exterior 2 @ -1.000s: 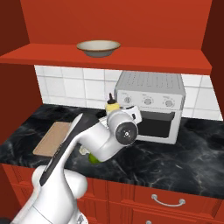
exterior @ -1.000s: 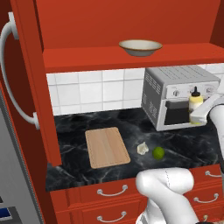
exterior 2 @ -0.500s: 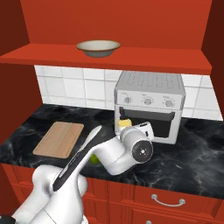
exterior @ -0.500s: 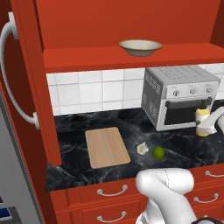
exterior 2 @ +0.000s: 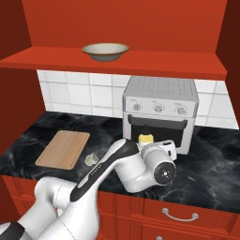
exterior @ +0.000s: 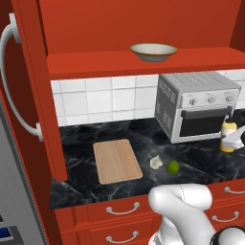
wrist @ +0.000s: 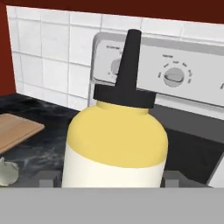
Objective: Open the cabinet. Place the bowl and condiment on the counter. Then place the lime and garlic on the cutting board.
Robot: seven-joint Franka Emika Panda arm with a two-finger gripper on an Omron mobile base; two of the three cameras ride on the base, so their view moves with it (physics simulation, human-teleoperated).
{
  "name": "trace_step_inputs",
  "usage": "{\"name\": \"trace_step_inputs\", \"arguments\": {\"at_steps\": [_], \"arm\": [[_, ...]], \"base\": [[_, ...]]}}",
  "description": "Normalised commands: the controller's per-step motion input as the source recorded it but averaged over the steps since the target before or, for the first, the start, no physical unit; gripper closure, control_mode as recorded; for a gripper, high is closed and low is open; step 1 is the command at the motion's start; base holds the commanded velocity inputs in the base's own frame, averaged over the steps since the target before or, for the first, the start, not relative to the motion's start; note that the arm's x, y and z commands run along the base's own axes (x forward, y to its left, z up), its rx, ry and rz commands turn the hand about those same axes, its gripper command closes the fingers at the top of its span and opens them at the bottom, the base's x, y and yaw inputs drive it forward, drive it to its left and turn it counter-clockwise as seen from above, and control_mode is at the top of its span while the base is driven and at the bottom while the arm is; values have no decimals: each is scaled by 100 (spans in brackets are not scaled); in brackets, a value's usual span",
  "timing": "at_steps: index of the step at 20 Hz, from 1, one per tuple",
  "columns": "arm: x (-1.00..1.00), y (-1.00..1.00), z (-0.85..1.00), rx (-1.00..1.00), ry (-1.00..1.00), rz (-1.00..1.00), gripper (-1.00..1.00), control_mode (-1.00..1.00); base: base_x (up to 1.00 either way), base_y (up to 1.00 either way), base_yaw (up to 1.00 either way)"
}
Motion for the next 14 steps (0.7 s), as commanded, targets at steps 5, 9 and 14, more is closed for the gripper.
{"name": "trace_step_inputs", "arguments": {"at_steps": [5, 9, 14], "arm": [[19, -9, -36, 10, 0, -5, 100, -100], [16, -4, -33, 10, 0, -4, 100, -100], [12, 0, -27, 4, -4, -4, 100, -100]], "base": [[0, 0, 0], [0, 0, 0], [0, 0, 0]]}}
